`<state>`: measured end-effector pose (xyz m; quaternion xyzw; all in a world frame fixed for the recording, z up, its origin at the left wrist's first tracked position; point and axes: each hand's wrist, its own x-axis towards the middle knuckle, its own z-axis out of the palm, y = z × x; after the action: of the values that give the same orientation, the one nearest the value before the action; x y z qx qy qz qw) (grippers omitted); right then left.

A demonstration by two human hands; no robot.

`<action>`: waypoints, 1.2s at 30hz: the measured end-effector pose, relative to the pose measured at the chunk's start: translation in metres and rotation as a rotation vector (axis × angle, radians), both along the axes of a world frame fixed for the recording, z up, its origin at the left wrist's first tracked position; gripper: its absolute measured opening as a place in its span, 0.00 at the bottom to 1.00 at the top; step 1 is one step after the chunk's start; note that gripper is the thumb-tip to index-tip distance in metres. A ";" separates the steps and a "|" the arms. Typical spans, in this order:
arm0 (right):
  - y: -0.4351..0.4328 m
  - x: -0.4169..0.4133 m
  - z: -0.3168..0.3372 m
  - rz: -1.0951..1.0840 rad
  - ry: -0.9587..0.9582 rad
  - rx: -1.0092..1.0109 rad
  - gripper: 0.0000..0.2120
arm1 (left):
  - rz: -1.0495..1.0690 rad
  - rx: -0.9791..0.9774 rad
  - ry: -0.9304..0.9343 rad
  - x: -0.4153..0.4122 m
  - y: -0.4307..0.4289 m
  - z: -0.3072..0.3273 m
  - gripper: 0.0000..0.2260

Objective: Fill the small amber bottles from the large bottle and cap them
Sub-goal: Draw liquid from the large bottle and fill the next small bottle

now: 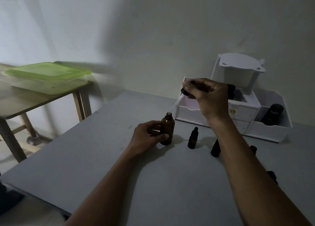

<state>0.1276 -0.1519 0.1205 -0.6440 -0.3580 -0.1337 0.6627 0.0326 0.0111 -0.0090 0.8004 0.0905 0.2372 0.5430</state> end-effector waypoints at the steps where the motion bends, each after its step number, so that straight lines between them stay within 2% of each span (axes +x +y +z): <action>1: 0.000 0.000 0.000 -0.002 -0.009 -0.005 0.06 | 0.000 -0.001 0.002 0.000 0.000 0.000 0.21; 27: 0.008 0.008 -0.010 -0.033 -0.032 -0.047 0.03 | -0.018 0.027 -0.001 0.001 0.003 -0.002 0.21; 36: 0.022 0.009 -0.039 0.044 -0.061 -0.352 0.05 | -0.017 0.024 -0.001 -0.001 0.002 -0.001 0.21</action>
<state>0.1362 -0.1300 0.0815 -0.7378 -0.4097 -0.0740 0.5314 0.0318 0.0129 -0.0100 0.8076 0.0805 0.2338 0.5354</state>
